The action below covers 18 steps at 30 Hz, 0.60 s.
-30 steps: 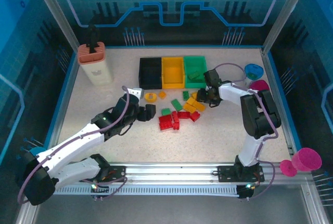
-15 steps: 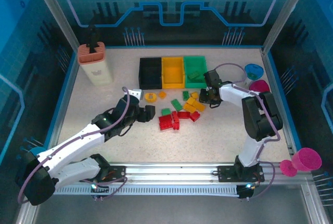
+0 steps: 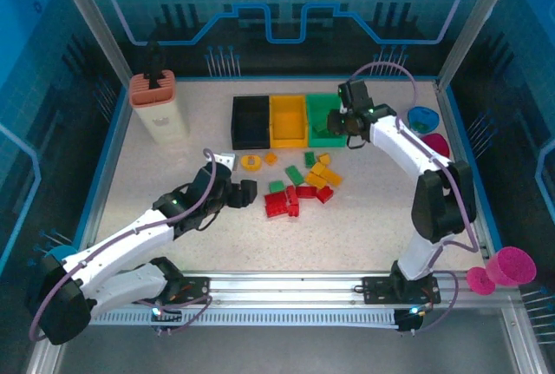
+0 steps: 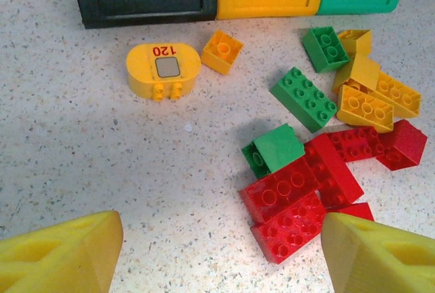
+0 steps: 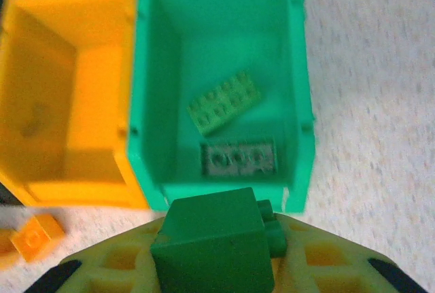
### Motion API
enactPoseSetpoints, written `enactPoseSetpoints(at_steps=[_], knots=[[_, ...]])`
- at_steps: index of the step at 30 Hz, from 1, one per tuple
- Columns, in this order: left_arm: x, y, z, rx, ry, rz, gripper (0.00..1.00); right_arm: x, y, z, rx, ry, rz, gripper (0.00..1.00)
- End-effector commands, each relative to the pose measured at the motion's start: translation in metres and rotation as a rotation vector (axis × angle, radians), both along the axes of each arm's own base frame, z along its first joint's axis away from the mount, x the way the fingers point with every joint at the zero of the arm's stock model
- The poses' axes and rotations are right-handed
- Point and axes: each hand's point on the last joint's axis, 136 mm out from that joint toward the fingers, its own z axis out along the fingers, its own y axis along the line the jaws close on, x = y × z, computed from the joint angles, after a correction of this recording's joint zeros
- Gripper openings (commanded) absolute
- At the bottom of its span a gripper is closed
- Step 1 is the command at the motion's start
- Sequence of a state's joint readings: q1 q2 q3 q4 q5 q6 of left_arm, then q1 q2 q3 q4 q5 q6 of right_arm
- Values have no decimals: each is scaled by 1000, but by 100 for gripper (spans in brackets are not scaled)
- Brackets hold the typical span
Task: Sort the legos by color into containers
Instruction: Pick up the lego from the center of the table, then place the lego in the container.
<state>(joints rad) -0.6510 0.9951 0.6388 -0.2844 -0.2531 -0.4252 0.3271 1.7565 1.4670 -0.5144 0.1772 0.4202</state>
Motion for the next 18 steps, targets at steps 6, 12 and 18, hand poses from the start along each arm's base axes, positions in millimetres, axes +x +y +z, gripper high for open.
enactPoseSetpoints(at_steps=[6, 12, 18], knots=[[-15, -5, -11, -63, 61, -4, 77, 36, 8, -26, -63, 94, 28, 35], [-17, -10, -10, -73, 63, -22, 77, 43, 10, -21, -45, 85, 27, 66], [-13, -19, -11, -65, 80, -47, 78, 23, 7, -2, -24, 30, 26, 67]])
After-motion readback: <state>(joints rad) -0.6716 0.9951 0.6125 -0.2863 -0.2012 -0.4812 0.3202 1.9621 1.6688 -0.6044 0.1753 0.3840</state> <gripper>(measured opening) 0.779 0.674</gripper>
